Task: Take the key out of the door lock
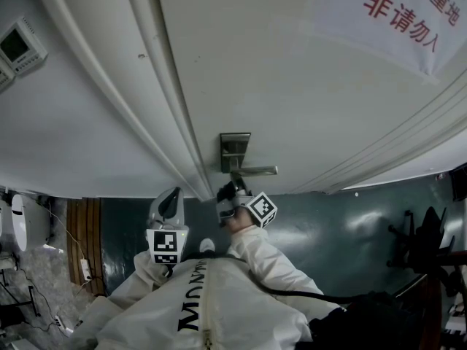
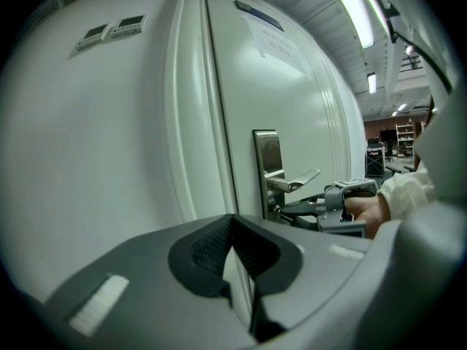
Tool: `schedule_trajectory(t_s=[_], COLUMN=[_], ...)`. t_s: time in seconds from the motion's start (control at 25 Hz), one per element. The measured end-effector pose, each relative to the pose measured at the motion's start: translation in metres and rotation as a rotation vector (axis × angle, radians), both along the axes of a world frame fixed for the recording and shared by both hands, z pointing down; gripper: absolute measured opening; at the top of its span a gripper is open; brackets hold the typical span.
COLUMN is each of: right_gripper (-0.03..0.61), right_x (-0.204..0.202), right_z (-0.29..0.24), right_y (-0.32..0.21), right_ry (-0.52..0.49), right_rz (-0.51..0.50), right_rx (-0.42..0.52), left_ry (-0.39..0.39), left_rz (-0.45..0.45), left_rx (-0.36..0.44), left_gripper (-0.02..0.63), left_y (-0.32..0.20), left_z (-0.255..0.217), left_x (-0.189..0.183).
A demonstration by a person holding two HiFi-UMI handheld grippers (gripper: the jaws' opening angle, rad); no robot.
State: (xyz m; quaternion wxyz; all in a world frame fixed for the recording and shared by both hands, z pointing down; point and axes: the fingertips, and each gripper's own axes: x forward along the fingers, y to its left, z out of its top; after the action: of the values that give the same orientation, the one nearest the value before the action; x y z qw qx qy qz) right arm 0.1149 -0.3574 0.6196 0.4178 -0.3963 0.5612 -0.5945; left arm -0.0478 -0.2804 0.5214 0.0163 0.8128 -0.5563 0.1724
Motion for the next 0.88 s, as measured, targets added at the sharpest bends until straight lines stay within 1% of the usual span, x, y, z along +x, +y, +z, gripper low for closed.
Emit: schedule_trajectory(t_s=[0.16, 0.6, 0.76, 0.88], right_gripper=[0.023, 0.021, 0.021, 0.021], right_x=[0.0, 0.001, 0.0, 0.0], right_z=[0.001, 0.002, -0.001, 0.0], right_y=[0.001, 0.001, 0.012, 0.022], right_ry=[0.008, 0.019, 0.012, 0.027], right_rz=[0.0, 0.006, 0.004, -0.008], right_rx=[-0.016, -0.005, 0.014, -0.007], left_ry=[0.002, 0.001, 0.003, 0.004], left_rz=[0.007, 0.013, 0.011, 0.017], left_rx=[-0.002, 0.002, 0.005, 0.004], left_gripper=[0.0, 0.0, 0.0, 0.0], left_y=[0.0, 0.004, 0.007, 0.009], left_z=[0.001, 0.0, 0.0, 0.0], left_x=[0.003, 0.004, 0.003, 0.005])
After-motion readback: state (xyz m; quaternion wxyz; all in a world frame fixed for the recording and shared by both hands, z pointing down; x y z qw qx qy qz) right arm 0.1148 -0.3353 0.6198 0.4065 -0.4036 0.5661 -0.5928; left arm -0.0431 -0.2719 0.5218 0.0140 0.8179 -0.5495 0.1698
